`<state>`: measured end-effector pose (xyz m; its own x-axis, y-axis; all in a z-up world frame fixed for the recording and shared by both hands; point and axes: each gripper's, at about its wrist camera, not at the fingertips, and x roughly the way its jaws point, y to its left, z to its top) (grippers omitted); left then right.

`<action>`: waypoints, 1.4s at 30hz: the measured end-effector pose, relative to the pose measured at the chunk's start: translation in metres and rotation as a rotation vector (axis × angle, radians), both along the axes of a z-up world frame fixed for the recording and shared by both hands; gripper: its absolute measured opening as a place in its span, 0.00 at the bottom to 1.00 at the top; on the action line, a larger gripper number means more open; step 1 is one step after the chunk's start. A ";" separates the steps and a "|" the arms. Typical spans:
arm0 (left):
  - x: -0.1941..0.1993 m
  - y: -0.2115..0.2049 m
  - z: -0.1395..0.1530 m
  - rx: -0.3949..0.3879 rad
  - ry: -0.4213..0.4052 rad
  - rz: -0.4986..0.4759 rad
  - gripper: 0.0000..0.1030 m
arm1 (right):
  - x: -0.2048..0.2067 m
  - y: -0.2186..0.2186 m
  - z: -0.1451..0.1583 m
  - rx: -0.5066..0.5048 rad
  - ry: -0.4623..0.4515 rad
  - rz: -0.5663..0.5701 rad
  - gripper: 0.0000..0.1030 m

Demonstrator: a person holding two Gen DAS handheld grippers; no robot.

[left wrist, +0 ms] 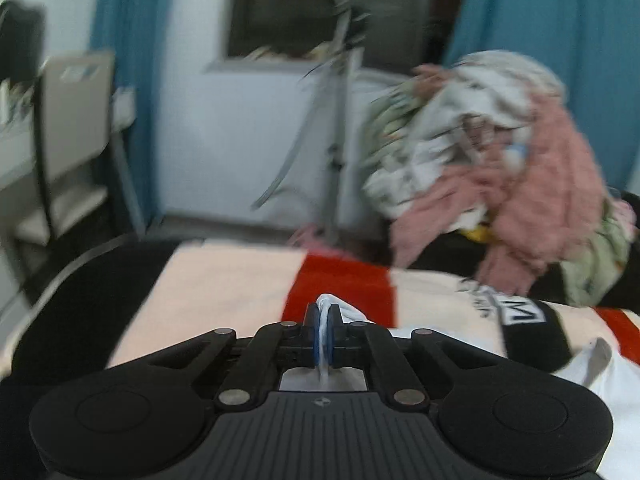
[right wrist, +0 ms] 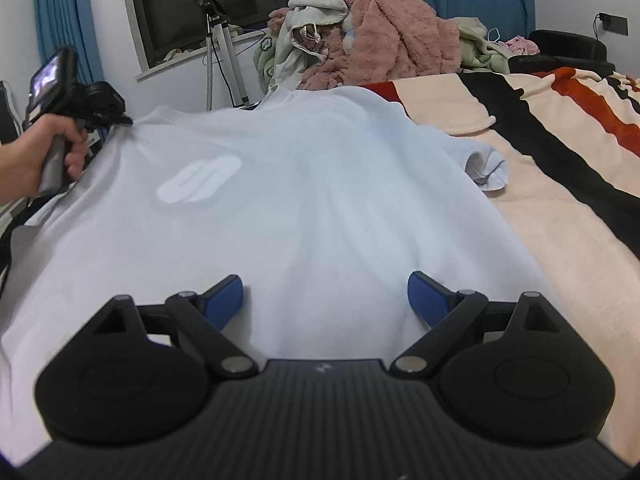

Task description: Fold clothes

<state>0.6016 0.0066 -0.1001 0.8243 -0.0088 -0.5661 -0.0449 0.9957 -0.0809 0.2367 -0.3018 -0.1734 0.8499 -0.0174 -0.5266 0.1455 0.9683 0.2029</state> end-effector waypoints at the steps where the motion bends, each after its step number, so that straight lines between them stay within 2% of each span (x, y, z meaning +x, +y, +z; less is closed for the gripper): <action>1: -0.001 -0.003 -0.002 0.014 0.011 0.004 0.13 | 0.000 0.000 0.000 0.001 -0.001 0.000 0.89; 2: -0.004 -0.007 -0.002 0.043 0.008 -0.001 0.22 | 0.000 -0.001 -0.001 0.002 -0.001 0.000 0.89; 3: -0.010 -0.008 0.001 0.070 -0.002 -0.012 0.39 | 0.000 -0.001 -0.001 0.001 -0.002 0.000 0.89; 4: -0.016 -0.010 0.004 0.096 -0.013 -0.024 0.48 | 0.000 -0.001 -0.001 0.001 -0.003 0.001 0.89; 6: -0.038 -0.011 0.016 0.105 -0.045 -0.058 0.73 | -0.001 -0.001 -0.001 0.004 -0.005 0.001 0.89; 8: -0.067 -0.012 0.029 0.089 -0.066 -0.083 0.80 | -0.001 -0.002 0.000 0.008 -0.007 0.000 0.89; 12: -0.162 -0.008 0.053 0.019 -0.091 -0.100 0.83 | -0.005 -0.002 0.004 0.007 -0.023 -0.006 0.87; 17: -0.302 0.000 0.058 0.028 -0.098 -0.108 0.88 | -0.022 0.002 0.017 -0.030 -0.085 -0.015 0.87; 20: -0.386 0.005 0.061 0.035 -0.102 -0.113 0.88 | -0.041 0.005 0.033 -0.052 -0.138 0.001 0.87; 23: -0.451 0.016 0.052 -0.019 -0.094 -0.073 0.90 | -0.068 0.009 0.052 -0.066 -0.184 0.014 0.87; 26: -0.505 0.019 0.049 -0.031 -0.103 -0.068 0.91 | -0.102 0.014 0.072 -0.078 -0.224 0.026 0.87; 29: -0.548 0.010 0.052 0.017 -0.150 -0.110 0.94 | -0.138 0.019 0.094 -0.103 -0.245 0.032 0.87; 31: -0.575 0.003 0.054 0.050 -0.182 -0.139 0.95 | -0.158 0.022 0.107 -0.082 -0.271 0.030 0.87; 35: -0.599 -0.002 0.056 0.039 -0.207 -0.174 0.97 | -0.184 0.028 0.118 -0.055 -0.311 0.008 0.87; 42: -0.587 0.008 0.056 0.001 -0.184 -0.131 0.98 | -0.189 0.042 0.110 -0.065 -0.291 0.025 0.87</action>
